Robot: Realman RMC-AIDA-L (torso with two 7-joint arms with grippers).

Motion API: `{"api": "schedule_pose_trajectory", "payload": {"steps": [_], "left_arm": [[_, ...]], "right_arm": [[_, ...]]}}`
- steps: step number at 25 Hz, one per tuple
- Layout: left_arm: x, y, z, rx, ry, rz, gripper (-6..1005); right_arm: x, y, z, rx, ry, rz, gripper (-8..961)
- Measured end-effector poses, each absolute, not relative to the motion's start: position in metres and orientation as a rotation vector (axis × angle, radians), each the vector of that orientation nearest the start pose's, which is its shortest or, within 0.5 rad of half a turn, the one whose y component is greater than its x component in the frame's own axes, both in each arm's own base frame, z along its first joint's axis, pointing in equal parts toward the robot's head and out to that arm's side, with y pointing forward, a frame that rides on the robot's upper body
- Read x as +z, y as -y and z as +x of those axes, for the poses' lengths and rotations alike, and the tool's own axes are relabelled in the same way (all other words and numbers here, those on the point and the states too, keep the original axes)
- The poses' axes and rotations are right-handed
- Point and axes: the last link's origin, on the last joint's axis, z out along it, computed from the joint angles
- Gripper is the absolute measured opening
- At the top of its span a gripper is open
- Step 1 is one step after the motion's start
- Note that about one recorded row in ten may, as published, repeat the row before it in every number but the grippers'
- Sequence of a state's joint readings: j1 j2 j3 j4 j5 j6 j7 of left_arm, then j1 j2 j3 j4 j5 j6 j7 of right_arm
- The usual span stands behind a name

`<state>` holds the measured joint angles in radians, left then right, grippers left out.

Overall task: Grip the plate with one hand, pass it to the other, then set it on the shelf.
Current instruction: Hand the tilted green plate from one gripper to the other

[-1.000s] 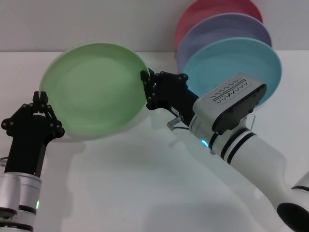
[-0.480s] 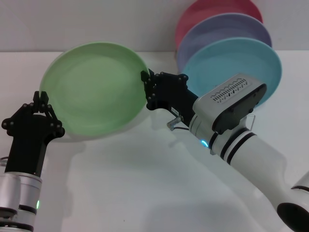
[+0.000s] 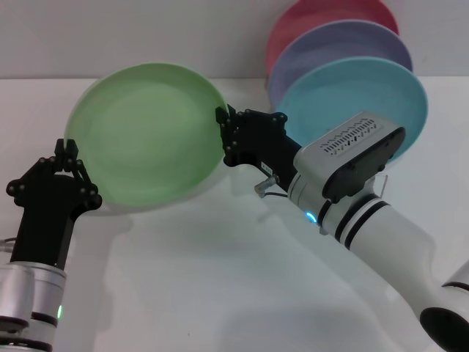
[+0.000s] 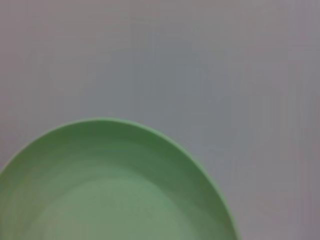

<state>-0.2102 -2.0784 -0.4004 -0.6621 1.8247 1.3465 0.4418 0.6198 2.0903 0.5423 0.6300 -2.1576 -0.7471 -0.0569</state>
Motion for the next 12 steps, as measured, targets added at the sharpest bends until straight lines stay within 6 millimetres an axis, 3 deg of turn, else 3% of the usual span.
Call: {"api": "schedule_pose_trajectory", "payload": {"steps": [7, 12], "left_arm": [[-0.0632, -0.2549, -0.2696, -0.694, 0.407, -1.535, 36], [-0.0626, -0.2548, -0.2695, -0.696, 0.406, -1.533, 132]], "right_arm": [[-0.1307, -0.3514, 0.1663, 0.808, -0.498, -2.112, 21], [-0.1307, -0.3515, 0.1659, 0.809, -0.497, -2.11, 22]]}}
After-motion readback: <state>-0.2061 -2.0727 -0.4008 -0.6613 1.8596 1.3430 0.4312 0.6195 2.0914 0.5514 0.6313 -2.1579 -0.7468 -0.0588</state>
